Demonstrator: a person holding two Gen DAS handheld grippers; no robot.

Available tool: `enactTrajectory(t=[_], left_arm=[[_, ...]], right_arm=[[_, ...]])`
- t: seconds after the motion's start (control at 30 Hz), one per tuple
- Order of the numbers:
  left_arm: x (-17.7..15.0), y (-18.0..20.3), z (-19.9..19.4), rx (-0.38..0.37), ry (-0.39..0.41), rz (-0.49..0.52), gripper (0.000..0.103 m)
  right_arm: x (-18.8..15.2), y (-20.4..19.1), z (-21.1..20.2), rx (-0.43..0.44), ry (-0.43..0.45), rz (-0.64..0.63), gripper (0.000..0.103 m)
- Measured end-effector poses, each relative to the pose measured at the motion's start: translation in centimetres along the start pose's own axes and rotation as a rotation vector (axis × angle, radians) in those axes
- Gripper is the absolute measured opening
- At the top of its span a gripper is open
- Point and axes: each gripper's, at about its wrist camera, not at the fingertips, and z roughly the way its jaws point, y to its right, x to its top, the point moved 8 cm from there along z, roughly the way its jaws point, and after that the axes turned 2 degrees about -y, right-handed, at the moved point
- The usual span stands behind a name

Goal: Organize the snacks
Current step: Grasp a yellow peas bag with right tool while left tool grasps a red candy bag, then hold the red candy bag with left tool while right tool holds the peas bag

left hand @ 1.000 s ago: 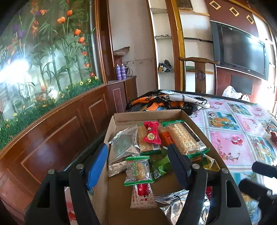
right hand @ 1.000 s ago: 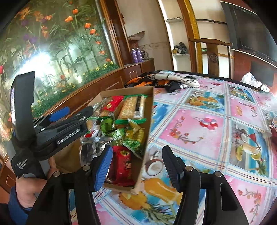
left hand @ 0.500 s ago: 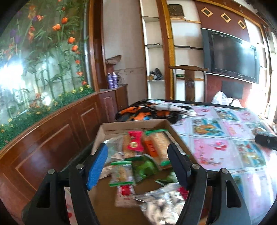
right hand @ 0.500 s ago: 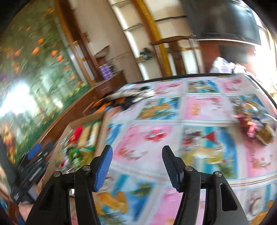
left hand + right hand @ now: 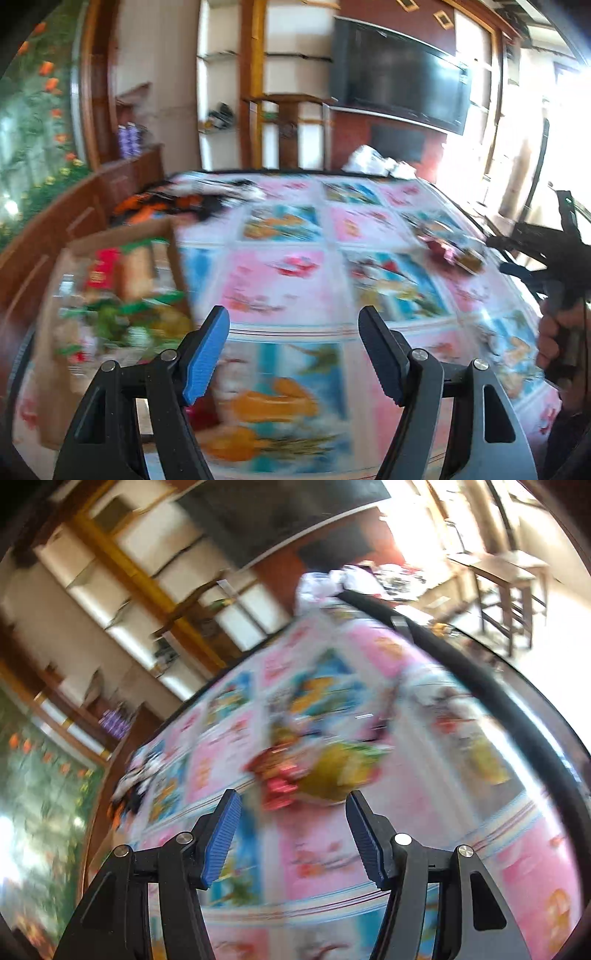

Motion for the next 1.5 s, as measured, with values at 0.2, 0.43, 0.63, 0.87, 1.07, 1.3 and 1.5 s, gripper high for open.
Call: enactTrajectory(t=[0.2,0.43,0.63,0.87,1.07,1.3,1.5], left_arm=[[-1.0,3.4,2.9,-0.028,-0.029,0.046,0.072],[-1.1,3.0,2.9,-0.021,-0.026,0.056,0.072],[-1.0,2.5,2.8,-0.015,-0.027,0.048,0.072],[-1.1,1.6,3.4,-0.036,-0.055,0.0,0.072],[0.5,2.0,4.4,-0.116,-0.13,-0.076,0.072],[4.7,6.0,8.2,-0.148,-0.217,-0.072,0.072],[4.7,8.7,13.9,-0.116,-0.334,-0.068,0.071]], right_arm=[[1.0,1.4,1.6,-0.025,-0.017,0.028,0.063],[1.5,1.0,4.5,-0.139,-0.029,-0.038,0.06],[1.0,0.7,5.6,-0.206,-0.034,-0.102,0.041],[-2.7,-3.9,6.9,-0.029,-0.164,-0.238,0.04],[-3.4,-3.7,5.5,0.04,-0.189,-0.195,0.035],[-2.0,-2.3,3.4,0.014,-0.14,-0.129,0.035],[-0.9,-2.3,2.1,-0.015,-0.093,-0.13,0.035]])
